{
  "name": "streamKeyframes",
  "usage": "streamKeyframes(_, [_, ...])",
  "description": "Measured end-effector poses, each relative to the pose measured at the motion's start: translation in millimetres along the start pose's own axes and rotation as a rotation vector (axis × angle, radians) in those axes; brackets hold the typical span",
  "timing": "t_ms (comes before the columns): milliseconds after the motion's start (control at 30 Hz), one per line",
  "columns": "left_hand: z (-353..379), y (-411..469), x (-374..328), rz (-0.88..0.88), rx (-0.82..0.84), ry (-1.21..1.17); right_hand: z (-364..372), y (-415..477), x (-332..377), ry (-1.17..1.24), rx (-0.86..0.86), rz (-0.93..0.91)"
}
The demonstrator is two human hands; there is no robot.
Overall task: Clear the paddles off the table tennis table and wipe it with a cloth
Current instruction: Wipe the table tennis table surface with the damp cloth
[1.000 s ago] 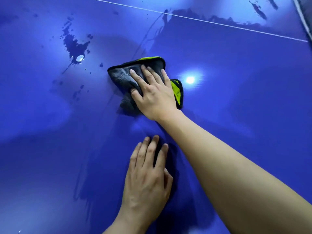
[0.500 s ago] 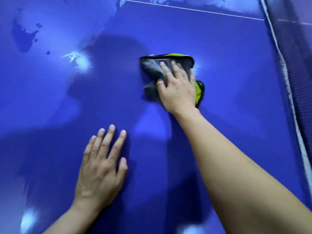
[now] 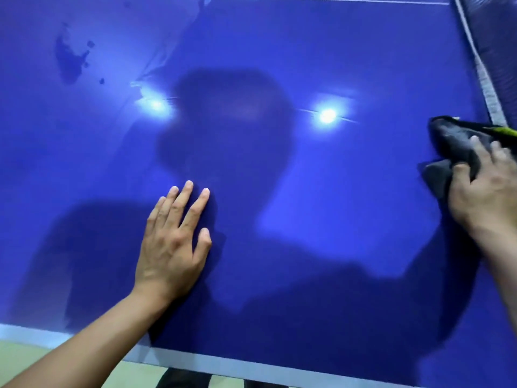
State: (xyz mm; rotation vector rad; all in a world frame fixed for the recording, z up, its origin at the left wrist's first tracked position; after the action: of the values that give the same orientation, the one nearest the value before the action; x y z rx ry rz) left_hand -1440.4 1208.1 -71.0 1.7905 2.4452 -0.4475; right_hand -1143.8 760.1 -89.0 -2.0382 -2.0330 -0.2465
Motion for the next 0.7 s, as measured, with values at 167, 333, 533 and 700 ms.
streamKeyframes(167, [-8.9, -4.6, 5.2, 0.027, -0.079, -0.189, 8.3, -23.7, 35.3, -0.088, -0.006, -0.041])
streamKeyframes(333, [-18.0, -22.5, 19.6, 0.073, -0.117, -0.189, 31.3, -76.0, 167.9, -0.125, 0.024, -0.214])
streamKeyframes(533, [-13.7, -89.2, 74.9, 0.129, -0.066, -0.085, 88.9, -140.3, 332.0, -0.183, 0.138, -0.388])
streamKeyframes(700, [-10.5, -138.5, 113.8, 0.105, -0.021, -0.085, 128.2, -222.7, 452.6, -0.208, 0.244, -0.622])
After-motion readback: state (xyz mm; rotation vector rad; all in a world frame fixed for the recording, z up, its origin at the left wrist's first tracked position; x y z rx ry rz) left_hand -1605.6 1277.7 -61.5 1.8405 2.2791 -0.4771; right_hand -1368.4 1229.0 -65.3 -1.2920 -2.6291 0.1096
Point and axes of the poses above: each hand's wrist, its own y-axis towards the middle knuckle, its own z-axis out of the palm, x = y × z, the point moved 9 cm from there along y, towards the middle knuckle, and after that the axes turned 12 degrees about x, right-handed, at the moved point
